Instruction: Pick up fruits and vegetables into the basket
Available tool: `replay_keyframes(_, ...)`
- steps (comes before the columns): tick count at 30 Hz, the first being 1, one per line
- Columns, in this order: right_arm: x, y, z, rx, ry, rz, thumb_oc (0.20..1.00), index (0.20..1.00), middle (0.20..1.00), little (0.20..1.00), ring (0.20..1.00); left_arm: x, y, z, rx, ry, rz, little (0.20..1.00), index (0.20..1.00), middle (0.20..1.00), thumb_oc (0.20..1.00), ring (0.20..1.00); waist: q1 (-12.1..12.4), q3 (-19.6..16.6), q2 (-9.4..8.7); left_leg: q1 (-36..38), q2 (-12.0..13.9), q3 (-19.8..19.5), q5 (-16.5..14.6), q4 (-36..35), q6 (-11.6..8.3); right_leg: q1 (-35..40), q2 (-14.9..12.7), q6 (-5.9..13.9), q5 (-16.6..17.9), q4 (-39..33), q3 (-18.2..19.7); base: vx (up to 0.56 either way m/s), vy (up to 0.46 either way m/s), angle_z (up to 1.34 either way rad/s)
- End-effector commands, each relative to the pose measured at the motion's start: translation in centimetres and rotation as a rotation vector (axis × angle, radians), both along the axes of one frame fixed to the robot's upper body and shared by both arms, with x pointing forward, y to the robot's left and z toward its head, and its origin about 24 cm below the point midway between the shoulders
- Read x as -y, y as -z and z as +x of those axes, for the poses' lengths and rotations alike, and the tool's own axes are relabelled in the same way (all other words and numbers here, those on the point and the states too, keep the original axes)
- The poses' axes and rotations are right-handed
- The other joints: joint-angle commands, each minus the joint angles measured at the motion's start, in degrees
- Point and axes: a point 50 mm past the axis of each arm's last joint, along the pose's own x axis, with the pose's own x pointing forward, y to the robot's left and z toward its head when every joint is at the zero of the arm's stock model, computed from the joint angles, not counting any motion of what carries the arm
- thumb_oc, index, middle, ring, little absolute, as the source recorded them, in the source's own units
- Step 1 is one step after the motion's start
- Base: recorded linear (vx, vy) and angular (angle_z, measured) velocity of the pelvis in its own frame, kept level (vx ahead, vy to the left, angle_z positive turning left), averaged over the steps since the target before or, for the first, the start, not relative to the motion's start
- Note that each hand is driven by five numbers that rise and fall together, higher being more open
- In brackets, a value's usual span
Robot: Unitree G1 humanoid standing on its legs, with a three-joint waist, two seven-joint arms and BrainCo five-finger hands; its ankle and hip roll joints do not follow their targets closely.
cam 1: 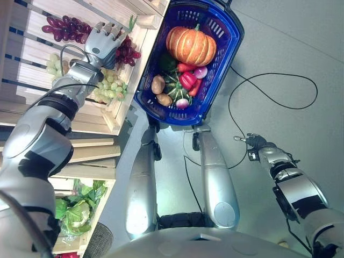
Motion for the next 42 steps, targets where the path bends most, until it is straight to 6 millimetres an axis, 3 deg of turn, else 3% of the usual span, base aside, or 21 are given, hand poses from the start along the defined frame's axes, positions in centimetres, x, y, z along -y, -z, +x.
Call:
replay_keyframes(1, 1.9, 0.6, -1.7, -0.050, 0.046, -0.033, 1.000, 1.000, 1.000, 1.000, 1.000, -1.6, -1.0, 0.0, 0.063, -0.086, -0.016, 1.000, 1.000, 1.000, 1.000, 1.000, 0.4, -2.1, -1.59, -2.2, 1.4, 0.3, -7.8, 10.4, -1.63, 1.8, 1.3, 3.20, 2.1, -2.7, 0.0, 0.00, 0.000, 0.00)
replay_keyframes(10, 1.5, 0.5, -1.4, -0.035, 0.046, -0.026, 1.000, 1.000, 1.000, 1.000, 1.000, -2.9, 0.4, -0.1, 0.058, -0.154, -0.016, 1.000, 1.000, 1.000, 1.000, 1.000, 0.1, -2.1, -2.92, -4.1, 1.7, -0.5, -7.3, 10.7, -1.92, 0.1, 2.3, 3.17, 2.2, -2.4, 0.2, 0.00, -0.004, -0.01)
replay_keyframes(24, 0.9, 0.1, -0.6, -0.013, 0.037, -0.021, 1.000, 1.000, 1.000, 1.000, 1.000, -4.1, 1.0, -0.5, 0.130, -0.247, 0.018, 1.000, 1.000, 1.000, 1.000, 1.000, 0.3, -2.1, -3.05, -7.3, 1.6, -1.4, -7.2, 11.7, -2.19, -2.9, 2.6, 3.06, 2.0, -1.4, 0.2, 0.00, -0.001, 0.00)
replay_keyframes(42, 0.2, -0.3, 0.1, 0.014, 0.026, -0.010, 1.000, 1.000, 1.000, 1.000, 1.000, -3.6, 1.6, -0.9, 0.242, -0.214, 0.090, 1.000, 1.000, 1.000, 1.000, 1.000, 0.5, -2.1, -3.56, -10.0, 1.4, -2.4, -7.2, 12.3, -2.42, -5.5, 3.3, 3.06, 1.9, -0.6, 0.6, 0.00, 0.000, 0.00)
